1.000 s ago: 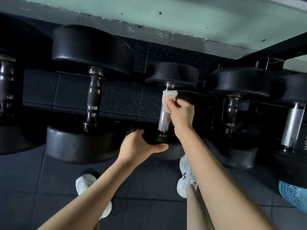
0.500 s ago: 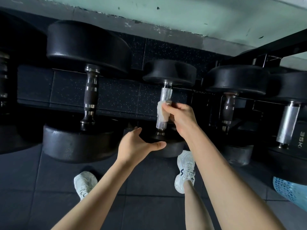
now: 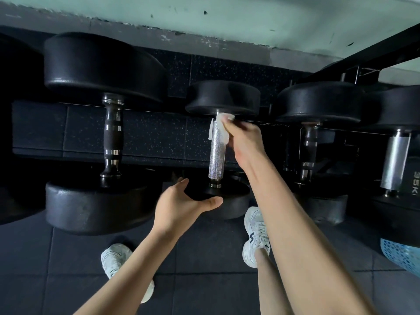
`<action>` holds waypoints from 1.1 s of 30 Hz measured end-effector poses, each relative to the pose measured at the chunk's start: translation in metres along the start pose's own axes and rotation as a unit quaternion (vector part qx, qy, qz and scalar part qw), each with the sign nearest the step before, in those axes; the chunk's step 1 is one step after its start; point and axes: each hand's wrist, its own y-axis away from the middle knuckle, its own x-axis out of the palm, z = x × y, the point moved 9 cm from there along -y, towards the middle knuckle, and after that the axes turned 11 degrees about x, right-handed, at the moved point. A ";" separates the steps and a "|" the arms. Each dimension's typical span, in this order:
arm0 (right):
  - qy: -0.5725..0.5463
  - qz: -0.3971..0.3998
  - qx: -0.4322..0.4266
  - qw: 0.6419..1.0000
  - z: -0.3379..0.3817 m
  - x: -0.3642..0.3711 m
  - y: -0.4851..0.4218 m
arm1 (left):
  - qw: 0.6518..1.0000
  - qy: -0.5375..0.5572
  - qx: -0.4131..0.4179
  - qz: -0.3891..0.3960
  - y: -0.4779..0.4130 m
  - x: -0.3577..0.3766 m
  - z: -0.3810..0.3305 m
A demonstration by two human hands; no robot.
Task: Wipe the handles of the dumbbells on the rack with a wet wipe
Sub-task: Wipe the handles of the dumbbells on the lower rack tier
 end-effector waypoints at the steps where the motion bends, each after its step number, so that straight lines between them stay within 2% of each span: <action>1: 0.117 -0.078 -0.080 0.987 0.012 -0.001 0.008 | 1.000 0.004 -0.002 -0.004 0.001 0.000 0.001; 3: 0.290 -0.211 -0.191 0.914 0.032 0.009 0.032 | 1.000 0.004 -0.002 -0.007 0.001 0.001 0.000; 4: 0.321 -0.240 -0.207 0.892 0.036 0.013 0.039 | 1.000 0.000 -0.001 -0.006 0.001 0.001 -0.001; 5: 0.320 -0.246 -0.207 0.891 0.038 0.013 0.041 | 1.000 -0.005 0.000 -0.003 0.001 0.001 -0.001; 7: 0.239 -0.180 -0.167 0.940 0.029 0.006 0.026 | 1.000 -0.014 -0.001 0.002 0.000 0.001 -0.001; 9: 0.110 -0.052 -0.054 0.991 0.014 0.003 0.007 | 1.000 -0.016 -0.005 0.002 0.000 0.001 -0.001; 10: 0.052 0.013 0.006 0.999 0.006 0.005 0.002 | 1.000 -0.015 -0.004 0.001 0.000 0.000 -0.002; 12: -0.033 0.100 0.087 0.991 -0.006 0.009 -0.001 | 1.000 -0.016 -0.003 0.001 0.000 0.000 -0.003; 15: -0.045 0.146 0.107 0.982 -0.016 0.012 0.008 | 1.000 -0.020 -0.004 0.004 0.000 -0.001 -0.004; 17: 0.015 0.148 0.098 0.984 -0.030 0.006 0.017 | 1.000 -0.022 -0.008 0.007 0.000 -0.001 -0.004; 20: 0.192 0.113 0.066 0.973 -0.047 -0.010 0.029 | 1.000 -0.020 -0.017 0.009 0.000 -0.001 -0.004; 23: 0.327 0.104 0.016 0.939 -0.047 -0.014 0.041 | 1.000 -0.022 -0.019 0.011 0.001 -0.001 -0.005; 26: 0.447 0.082 -0.021 0.890 -0.048 -0.014 0.051 | 1.000 -0.019 -0.024 0.007 0.002 -0.003 -0.005; 31: 0.526 0.051 -0.026 0.849 -0.044 -0.006 0.050 | 0.999 -0.037 -0.029 0.008 0.004 -0.004 -0.010; 33: 0.527 0.066 -0.010 0.847 -0.048 -0.006 0.046 | 0.999 -0.037 -0.027 0.009 0.004 -0.004 -0.012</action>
